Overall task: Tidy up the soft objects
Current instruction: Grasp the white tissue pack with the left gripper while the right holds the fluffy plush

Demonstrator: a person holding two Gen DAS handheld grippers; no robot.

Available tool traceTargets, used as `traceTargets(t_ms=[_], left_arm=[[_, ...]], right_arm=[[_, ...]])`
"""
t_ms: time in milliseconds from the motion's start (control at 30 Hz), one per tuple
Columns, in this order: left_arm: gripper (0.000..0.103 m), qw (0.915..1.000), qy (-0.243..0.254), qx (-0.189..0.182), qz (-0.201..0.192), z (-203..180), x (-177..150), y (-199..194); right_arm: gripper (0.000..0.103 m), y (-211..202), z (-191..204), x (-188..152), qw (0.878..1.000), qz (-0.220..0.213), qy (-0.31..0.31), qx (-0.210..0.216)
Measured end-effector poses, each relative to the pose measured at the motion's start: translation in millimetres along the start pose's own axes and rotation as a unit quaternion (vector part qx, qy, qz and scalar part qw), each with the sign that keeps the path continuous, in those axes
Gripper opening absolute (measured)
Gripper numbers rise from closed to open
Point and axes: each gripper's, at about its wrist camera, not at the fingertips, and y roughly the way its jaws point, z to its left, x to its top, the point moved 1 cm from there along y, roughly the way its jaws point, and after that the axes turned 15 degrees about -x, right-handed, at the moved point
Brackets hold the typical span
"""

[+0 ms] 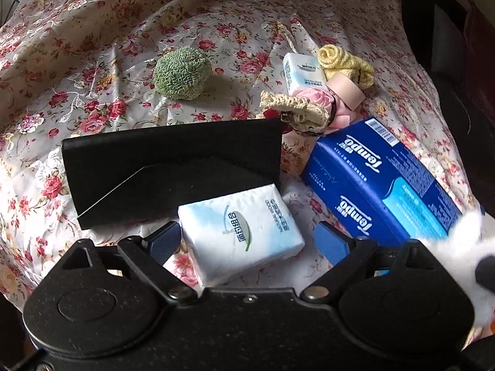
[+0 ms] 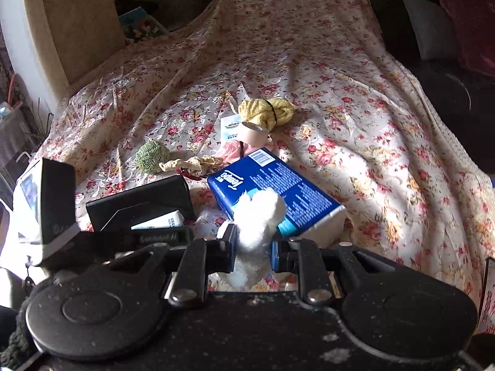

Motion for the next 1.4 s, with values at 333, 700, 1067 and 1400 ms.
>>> traceTargets(t_ms=[333,700,1067,1400], left_arm=[[0.093,0.9996,0.01,0.026,0.009,-11.3,0.8,19.4],[0.075,0.9993,0.026,0.027,0.006,-15.0,0.8,20.8],[0.074,0.9992,0.038,0.007,-0.006,-17.8,-9.2,-12.2],[0.074,0.9974,0.071,0.015,-0.006,-37.1,-42.8,-62.5]], right_arm=[[0.02,-3.0,-0.4,-14.3,1.0,0.008,0.002,0.01],[0.02,-4.6,-3.4,-22.1,1.0,0.017,0.01,0.013],[0.019,-18.7,-14.4,-29.8,1.0,0.015,0.022,0.008],[0.019,-40.9,-17.8,-40.1,0.999,0.011,0.022,0.027]])
